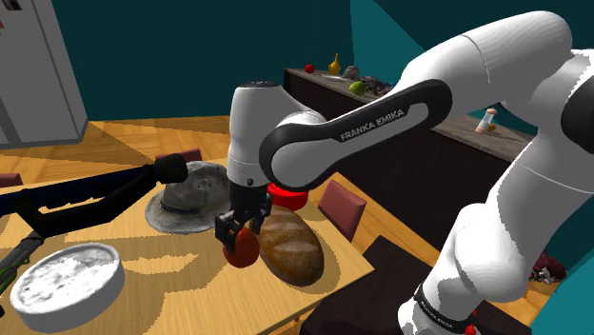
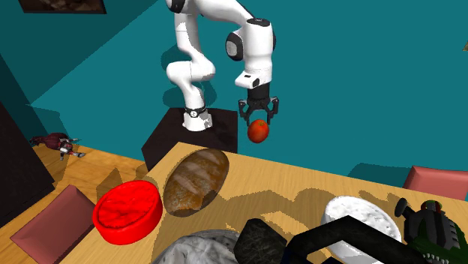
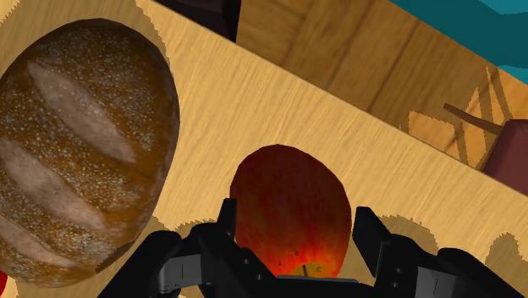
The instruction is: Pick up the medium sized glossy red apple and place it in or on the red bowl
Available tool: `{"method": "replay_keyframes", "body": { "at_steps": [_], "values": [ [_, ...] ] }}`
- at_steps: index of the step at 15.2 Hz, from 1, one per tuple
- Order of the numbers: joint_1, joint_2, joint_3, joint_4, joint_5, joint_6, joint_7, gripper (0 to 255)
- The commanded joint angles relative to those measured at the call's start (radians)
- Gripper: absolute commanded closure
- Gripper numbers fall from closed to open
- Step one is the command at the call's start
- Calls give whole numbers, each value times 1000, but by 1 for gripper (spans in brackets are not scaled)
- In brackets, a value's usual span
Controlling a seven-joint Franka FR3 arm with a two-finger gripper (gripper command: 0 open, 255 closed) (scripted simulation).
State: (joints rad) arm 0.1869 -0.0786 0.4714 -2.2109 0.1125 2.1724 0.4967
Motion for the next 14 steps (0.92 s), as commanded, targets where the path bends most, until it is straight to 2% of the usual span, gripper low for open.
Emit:
{"method": "replay_keyframes", "body": {
  "at_steps": [1, 8, 14],
  "values": [
    [-17, -16, -22, -6, 7, -12, -43, 255],
    [-97, -30, -123, -7, 6, -40, -221, 255],
    [-165, -3, -204, 37, -11, -68, -359, 255]
  ]
}}
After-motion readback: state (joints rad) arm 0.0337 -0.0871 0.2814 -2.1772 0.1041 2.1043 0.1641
